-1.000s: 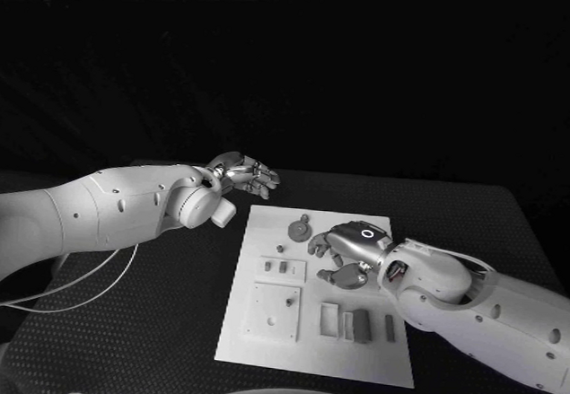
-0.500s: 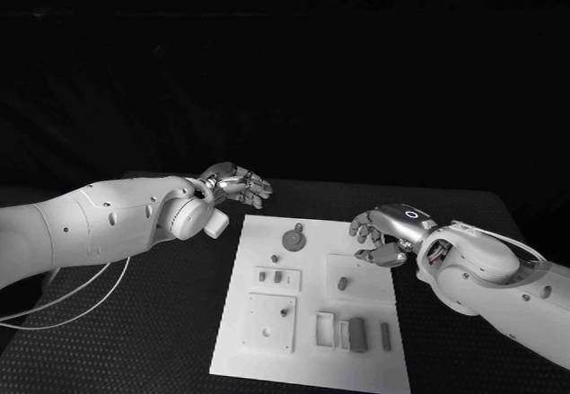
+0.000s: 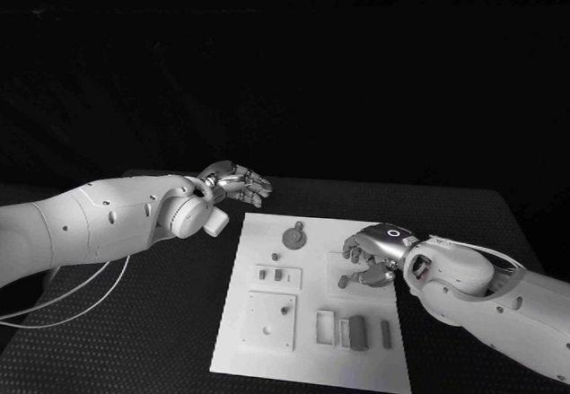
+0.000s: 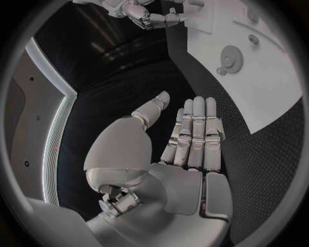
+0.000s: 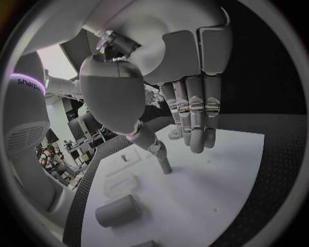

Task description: Assemble the parts on the task board

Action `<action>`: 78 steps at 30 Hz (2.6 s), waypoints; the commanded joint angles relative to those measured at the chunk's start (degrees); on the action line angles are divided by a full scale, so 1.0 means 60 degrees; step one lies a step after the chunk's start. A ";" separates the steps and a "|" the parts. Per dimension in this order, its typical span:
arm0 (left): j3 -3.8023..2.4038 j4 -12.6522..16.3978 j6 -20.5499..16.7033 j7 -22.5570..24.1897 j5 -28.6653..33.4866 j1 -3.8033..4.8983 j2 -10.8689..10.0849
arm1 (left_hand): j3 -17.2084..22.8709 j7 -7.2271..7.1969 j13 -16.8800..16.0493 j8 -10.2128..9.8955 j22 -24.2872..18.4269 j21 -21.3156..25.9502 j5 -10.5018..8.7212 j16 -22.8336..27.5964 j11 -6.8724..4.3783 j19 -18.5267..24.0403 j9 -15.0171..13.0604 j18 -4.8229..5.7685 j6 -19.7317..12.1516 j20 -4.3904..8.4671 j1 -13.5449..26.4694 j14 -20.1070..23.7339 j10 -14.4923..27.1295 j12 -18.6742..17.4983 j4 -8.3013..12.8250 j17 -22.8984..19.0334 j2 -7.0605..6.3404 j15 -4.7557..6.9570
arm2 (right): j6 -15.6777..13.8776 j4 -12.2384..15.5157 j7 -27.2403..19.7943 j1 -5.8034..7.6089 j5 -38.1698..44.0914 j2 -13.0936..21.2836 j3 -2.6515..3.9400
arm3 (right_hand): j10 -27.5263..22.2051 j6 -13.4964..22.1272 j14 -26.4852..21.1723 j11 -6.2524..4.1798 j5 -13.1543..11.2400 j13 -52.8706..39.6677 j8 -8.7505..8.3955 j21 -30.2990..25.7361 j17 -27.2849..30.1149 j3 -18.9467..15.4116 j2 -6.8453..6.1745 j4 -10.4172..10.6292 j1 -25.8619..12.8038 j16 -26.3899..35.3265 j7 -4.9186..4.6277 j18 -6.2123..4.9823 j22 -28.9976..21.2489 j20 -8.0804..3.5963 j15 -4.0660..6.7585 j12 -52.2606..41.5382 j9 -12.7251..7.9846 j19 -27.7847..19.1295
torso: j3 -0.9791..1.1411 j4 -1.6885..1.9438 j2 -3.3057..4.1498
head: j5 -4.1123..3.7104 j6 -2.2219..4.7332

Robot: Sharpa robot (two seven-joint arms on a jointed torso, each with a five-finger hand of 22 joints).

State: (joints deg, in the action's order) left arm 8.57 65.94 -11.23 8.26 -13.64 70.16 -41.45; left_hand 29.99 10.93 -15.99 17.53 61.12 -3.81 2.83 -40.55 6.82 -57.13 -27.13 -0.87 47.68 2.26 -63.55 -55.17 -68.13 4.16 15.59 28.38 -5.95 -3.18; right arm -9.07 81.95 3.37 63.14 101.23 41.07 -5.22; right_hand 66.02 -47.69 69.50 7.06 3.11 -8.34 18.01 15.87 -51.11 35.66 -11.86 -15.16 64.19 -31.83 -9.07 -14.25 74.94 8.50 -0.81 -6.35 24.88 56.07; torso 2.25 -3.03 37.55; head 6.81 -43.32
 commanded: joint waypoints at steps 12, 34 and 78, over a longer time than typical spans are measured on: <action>-0.0005 0.0009 0.0160 0.0123 0.0071 0.0012 -0.0013 | -0.0050 -0.0026 0.0007 0.0054 -0.0015 -0.0024 0.0030 0.0071 -0.0032 -0.0012 0.0006 -0.0065 0.0007 -0.0014 0.0095 -0.0023 0.0021 0.0003 -0.0030 0.0021 0.0007 -0.0049 | 0.0287 -0.0078 -0.0287 -0.0233 0.0203 -0.0306 -0.0233 | 0.0000 -0.0080 0.0000 -0.0073 -0.0041 -0.0025 0.0067 0.0156 0.0003 0.0048 0.0096 0.0009 0.0114 -0.0179 0.0013 -0.0126 0.0240 -0.0012 0.0076 0.0025 0.0019 -0.0013 | -0.0017 0.0008 -0.0006 | 0.0037 -0.0090; -0.0005 0.0011 0.0205 0.0096 0.0076 0.0012 -0.0018 | -0.0057 -0.0023 0.0008 0.0058 -0.0021 -0.0024 0.0030 0.0081 -0.0030 -0.0014 0.0010 -0.0062 0.0001 -0.0016 0.0110 -0.0024 0.0022 0.0001 -0.0041 0.0035 0.0019 -0.0050 | -0.0118 -0.0195 -0.0134 -0.0347 0.0869 -0.0483 -0.0254 | 0.1198 -0.1225 0.0272 -0.0467 -0.0037 -0.0408 0.0673 0.0469 0.0082 0.0203 0.1884 -0.0271 0.0340 -0.0418 0.0266 -0.0126 0.0232 -0.0135 0.0389 -0.0553 0.0335 0.0144 | -0.0014 0.0006 -0.0005 | 0.0070 -0.0210; -0.0006 -0.0103 0.0219 0.0100 0.0082 0.0013 0.0107 | -0.0052 -0.0020 0.0011 0.0068 -0.0039 -0.0021 0.0031 0.0109 -0.0028 -0.0013 0.0020 -0.0063 -0.0016 -0.0013 0.0094 -0.0023 0.0029 -0.0003 -0.0039 0.0069 0.0046 -0.0050 | -0.0775 0.1145 -0.0485 -0.0996 0.0933 -0.1581 0.0262 | 0.1414 -0.1413 0.0428 -0.0578 -0.0037 -0.0604 0.0746 0.0655 0.0064 0.0203 0.1909 -0.0278 0.0570 -0.0590 0.0354 -0.0125 0.0224 -0.0233 0.0499 -0.0620 0.0511 0.0317 | -0.0032 0.0020 -0.0013 | 0.0609 -0.0329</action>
State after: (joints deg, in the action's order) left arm 8.57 65.31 -10.55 8.26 -13.52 70.16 -40.93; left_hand 29.86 10.93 -16.00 17.70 60.94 -3.81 2.83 -40.10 6.82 -57.13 -27.09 -0.86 47.68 2.26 -63.33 -55.17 -68.13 4.16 15.46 28.70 -5.73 -3.18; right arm -13.41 88.95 1.88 57.72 104.66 31.95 -3.61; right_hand 73.40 -55.92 72.12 4.19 2.69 -11.96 22.23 19.41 -50.66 36.75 -0.73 -16.74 66.53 -34.99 -6.99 -14.24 74.95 7.06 1.82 -9.85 27.88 57.54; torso 2.02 -3.00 37.49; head 9.84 -45.04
